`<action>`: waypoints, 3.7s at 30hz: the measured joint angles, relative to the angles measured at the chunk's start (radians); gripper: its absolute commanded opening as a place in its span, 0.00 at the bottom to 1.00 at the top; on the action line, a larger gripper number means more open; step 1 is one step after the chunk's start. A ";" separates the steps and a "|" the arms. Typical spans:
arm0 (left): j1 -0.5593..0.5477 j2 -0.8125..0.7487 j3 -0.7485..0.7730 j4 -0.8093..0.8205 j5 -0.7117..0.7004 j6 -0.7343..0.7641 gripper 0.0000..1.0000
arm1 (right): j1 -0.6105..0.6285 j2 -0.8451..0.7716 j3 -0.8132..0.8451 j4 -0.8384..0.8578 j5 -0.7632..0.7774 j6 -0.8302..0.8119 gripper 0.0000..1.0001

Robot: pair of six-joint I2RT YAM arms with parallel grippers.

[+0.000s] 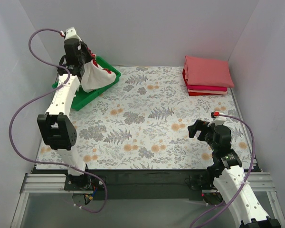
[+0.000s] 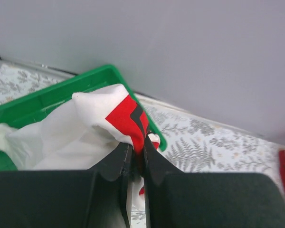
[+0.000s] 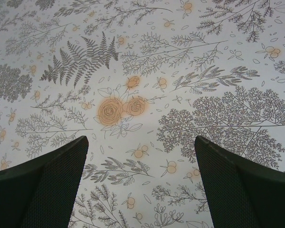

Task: Fold and stack the t-shirts
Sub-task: Grab the tshirt from the pile, then move the tshirt to the center of the board, then flatten the tshirt out

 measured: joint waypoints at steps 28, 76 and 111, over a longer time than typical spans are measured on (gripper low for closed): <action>-0.713 -0.307 -0.025 -0.059 0.119 0.090 0.00 | 0.000 -0.053 -0.015 0.004 0.007 0.001 0.98; -0.596 -0.598 -1.090 0.099 0.029 -0.468 0.80 | 0.000 0.028 -0.032 -0.005 0.092 0.027 0.98; -0.751 -0.546 -1.234 0.158 0.025 -0.610 0.00 | 0.000 0.589 0.296 -0.092 0.193 0.130 0.85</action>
